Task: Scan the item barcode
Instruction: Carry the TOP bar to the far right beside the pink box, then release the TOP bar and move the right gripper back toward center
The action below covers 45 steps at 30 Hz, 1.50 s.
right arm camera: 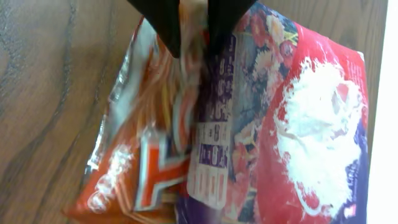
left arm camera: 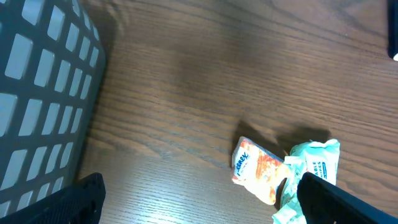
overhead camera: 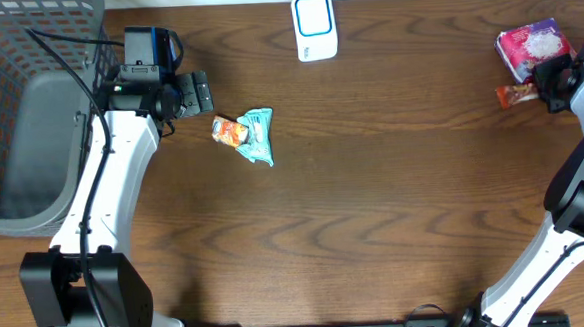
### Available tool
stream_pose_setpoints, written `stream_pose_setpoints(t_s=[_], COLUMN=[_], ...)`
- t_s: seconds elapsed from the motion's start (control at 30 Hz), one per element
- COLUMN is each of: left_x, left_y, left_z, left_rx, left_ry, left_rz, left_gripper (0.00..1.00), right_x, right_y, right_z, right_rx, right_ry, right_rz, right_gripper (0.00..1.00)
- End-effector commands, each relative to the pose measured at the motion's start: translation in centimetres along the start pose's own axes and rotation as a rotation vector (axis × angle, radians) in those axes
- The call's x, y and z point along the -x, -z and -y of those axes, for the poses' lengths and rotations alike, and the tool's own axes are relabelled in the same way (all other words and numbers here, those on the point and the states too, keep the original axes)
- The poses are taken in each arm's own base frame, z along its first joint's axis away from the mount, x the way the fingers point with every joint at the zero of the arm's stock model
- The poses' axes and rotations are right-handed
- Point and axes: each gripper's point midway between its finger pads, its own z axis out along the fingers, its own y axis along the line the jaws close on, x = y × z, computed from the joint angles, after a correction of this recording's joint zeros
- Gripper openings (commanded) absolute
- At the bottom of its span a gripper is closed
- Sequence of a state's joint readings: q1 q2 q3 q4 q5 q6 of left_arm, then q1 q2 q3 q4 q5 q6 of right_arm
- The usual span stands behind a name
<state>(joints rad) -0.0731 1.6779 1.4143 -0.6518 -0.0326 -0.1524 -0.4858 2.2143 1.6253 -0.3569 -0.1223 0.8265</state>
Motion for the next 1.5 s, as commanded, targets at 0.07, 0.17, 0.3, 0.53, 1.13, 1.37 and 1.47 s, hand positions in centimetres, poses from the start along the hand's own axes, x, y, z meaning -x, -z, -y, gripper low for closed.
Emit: stream_pose_setpoints(t_s=[0.07, 0.17, 0.3, 0.53, 1.13, 1.37, 1.47], left_x=[-0.3, -0.3, -0.3, -0.3, -0.3, -0.3, -0.3], left_y=[-0.4, -0.4, -0.4, -0.4, -0.4, -0.4, -0.4], left_z=[-0.4, -0.4, -0.4, -0.4, -0.4, -0.4, -0.4], left_rx=[0.014, 0.014, 0.015, 0.015, 0.015, 0.014, 0.015], left_ry=[-0.007, -0.007, -0.007, -0.007, -0.007, -0.007, -0.007], left_rz=[-0.011, -0.012, -0.011, -0.011, -0.011, -0.011, -0.011], left_gripper=[0.98, 0.98, 0.98, 0.98, 0.98, 0.98, 0.98], right_x=[0.5, 0.9, 1.0, 2.8, 0.5, -8.5, -11.9], right_y=[0.0, 0.2, 0.2, 2.8, 13.6, 15.2, 15.3], right_z=[2.3, 3.8, 4.0, 3.0, -7.8, -13.3, -14.0], right_rx=[-0.063, -0.118, -0.119, -0.134, 0.189, 0.474, 0.470], right_ry=[-0.051, -0.076, -0.057, 0.081, 0.291, 0.441, 0.490], right_rz=[-0.003, 0.013, 0.006, 0.072, 0.046, -0.250, -0.314], right_gripper=[0.17, 0.24, 0.55, 0.65, 0.70, 0.70, 0.83])
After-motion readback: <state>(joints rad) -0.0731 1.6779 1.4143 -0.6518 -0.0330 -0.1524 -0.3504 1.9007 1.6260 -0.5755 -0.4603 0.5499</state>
